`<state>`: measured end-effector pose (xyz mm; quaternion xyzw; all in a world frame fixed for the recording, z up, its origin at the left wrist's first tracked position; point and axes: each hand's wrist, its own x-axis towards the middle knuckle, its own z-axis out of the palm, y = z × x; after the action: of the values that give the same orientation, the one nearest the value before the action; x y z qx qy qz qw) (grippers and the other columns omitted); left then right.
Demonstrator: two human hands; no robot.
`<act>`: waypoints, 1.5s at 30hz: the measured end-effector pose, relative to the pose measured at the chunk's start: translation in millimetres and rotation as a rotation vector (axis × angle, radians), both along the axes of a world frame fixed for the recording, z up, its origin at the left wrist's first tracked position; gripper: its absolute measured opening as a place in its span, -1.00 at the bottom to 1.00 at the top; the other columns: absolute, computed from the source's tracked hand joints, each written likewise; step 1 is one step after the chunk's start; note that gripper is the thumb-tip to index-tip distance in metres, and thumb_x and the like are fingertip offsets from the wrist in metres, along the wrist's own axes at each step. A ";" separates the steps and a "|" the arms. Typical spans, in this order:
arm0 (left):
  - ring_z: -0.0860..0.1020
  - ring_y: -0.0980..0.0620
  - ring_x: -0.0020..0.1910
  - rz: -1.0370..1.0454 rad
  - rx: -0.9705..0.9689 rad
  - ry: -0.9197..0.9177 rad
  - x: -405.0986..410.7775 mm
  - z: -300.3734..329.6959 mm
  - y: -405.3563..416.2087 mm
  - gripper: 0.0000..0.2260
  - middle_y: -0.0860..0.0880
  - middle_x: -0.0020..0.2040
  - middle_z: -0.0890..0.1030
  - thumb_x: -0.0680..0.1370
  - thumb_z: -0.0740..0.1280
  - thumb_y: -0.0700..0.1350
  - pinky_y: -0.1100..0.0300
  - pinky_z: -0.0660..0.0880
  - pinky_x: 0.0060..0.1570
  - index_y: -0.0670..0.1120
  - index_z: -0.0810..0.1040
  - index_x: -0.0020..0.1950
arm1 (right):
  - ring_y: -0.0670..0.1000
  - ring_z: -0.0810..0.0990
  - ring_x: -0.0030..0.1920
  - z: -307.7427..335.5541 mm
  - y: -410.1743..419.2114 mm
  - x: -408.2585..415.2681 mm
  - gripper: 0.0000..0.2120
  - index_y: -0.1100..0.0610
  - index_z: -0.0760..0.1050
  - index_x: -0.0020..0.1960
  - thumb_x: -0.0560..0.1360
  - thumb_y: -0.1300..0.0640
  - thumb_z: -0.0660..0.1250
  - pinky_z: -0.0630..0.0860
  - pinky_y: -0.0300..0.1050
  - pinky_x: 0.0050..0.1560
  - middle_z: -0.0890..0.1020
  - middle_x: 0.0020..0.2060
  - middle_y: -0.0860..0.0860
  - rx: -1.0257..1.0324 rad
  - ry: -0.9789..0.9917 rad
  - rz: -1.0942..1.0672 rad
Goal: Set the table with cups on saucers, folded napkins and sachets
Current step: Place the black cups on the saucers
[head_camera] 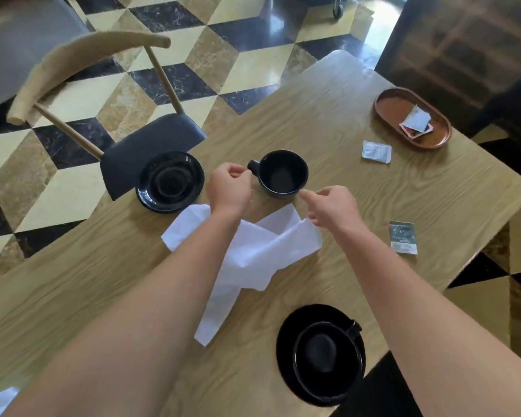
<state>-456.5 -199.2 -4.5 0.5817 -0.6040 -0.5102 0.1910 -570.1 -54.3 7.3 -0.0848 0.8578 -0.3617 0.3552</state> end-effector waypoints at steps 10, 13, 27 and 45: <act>0.63 -0.06 -0.14 -0.081 0.234 0.035 -36.7 -29.0 -45.8 -0.65 -0.03 -0.06 0.64 0.55 0.43 0.06 -0.07 0.68 -0.04 -0.07 0.58 0.26 | 0.14 0.68 -0.11 -25.3 -36.2 -22.7 -0.87 0.16 0.56 0.08 0.57 0.14 0.40 0.67 0.16 0.08 0.64 0.14 0.35 -0.184 -0.312 -0.128; 0.57 -0.04 -0.15 -0.111 0.234 0.079 -38.6 -33.5 -47.1 -0.78 -0.05 -0.10 0.63 0.57 0.41 0.05 -0.03 0.64 -0.04 -0.09 0.65 0.04 | 0.17 0.74 -0.02 -28.9 -35.6 -28.9 -0.77 0.22 0.53 0.22 0.57 0.21 0.36 0.69 0.08 0.05 0.69 0.06 0.25 -0.203 -0.374 -0.136; 0.68 0.02 -0.24 -0.064 0.220 0.090 6.3 -22.9 -66.3 -0.80 -0.09 -0.17 0.74 0.45 0.56 0.02 0.08 0.66 0.06 -0.11 0.74 -0.11 | 0.14 0.53 -0.16 -11.1 -57.5 -11.2 -0.67 0.50 0.47 0.26 0.59 0.29 0.27 0.61 -0.20 -0.25 0.51 0.16 0.54 -0.180 -0.308 -0.089; 0.64 0.22 -0.20 -0.290 -0.306 -0.151 173.4 1.6 -147.9 -0.90 0.14 -0.27 0.71 0.47 0.51 -0.11 0.37 0.48 -0.19 0.07 0.76 -0.06 | 0.08 0.77 -0.17 5.1 -214.9 53.0 -0.75 0.21 0.70 -0.02 0.58 0.14 0.26 0.71 -0.05 -0.09 0.76 -0.20 0.14 -0.122 0.073 0.526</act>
<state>-283.1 -347.1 -3.0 0.4894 -0.7644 -0.3898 0.1558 -517.1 -269.2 12.4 -0.3389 0.7951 -0.3046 0.4001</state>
